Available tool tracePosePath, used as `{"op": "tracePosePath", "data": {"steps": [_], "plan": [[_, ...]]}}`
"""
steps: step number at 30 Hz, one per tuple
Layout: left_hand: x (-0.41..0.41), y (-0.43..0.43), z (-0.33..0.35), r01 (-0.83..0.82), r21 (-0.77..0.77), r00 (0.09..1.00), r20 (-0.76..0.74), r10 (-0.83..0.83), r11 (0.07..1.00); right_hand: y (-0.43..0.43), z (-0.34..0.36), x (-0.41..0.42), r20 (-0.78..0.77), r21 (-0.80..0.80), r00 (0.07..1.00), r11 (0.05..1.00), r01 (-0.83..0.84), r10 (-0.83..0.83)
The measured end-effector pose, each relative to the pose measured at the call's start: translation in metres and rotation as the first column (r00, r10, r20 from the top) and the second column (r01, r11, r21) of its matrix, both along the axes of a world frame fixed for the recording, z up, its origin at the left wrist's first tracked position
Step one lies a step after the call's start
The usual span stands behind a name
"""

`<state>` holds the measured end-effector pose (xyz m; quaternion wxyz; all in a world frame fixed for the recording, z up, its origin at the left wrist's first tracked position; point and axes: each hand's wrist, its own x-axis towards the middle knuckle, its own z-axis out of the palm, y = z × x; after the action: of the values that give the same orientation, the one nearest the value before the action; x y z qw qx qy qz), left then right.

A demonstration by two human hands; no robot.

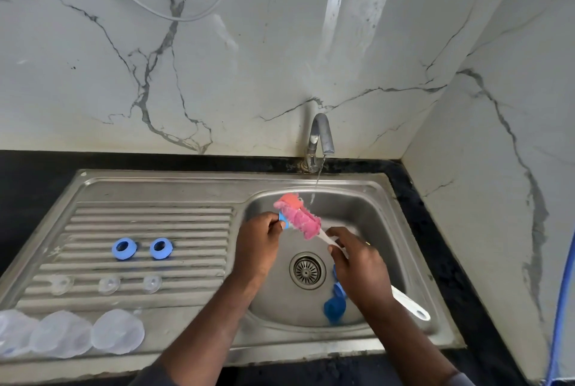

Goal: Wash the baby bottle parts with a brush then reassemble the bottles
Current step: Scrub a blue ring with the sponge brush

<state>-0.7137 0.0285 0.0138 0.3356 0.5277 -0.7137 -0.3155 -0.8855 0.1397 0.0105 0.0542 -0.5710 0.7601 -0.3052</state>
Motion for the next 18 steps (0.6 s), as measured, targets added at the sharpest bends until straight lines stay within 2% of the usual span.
{"op": "tracePosePath", "data": {"steps": [3, 6, 12, 15, 18], "plan": [[0.006, -0.004, -0.003, 0.007, -0.022, 0.998, 0.062, -0.005, 1.000, 0.001, -0.001, -0.002, -0.064, 0.022, 0.998, 1.000, -0.018, 0.019], [0.010, -0.005, -0.004, -0.007, -0.062, 0.996, 0.083, 0.012, 0.998, -0.002, -0.002, -0.006, -0.044, 0.014, 0.999, 1.000, -0.016, 0.016], [0.017, -0.010, -0.003, -0.036, -0.039, 0.997, 0.073, 0.039, 0.999, 0.003, 0.000, -0.009, -0.040, 0.026, 0.998, 0.999, -0.038, 0.039], [0.020, -0.012, -0.003, -0.022, -0.047, 0.994, 0.109, 0.027, 0.999, 0.004, 0.000, -0.010, -0.140, 0.032, 0.984, 0.994, -0.106, 0.109], [0.018, -0.012, -0.003, 0.017, -0.061, 0.993, 0.117, -0.009, 0.998, 0.004, 0.000, -0.015, -0.182, 0.011, 0.981, 0.998, -0.065, 0.066]]}}
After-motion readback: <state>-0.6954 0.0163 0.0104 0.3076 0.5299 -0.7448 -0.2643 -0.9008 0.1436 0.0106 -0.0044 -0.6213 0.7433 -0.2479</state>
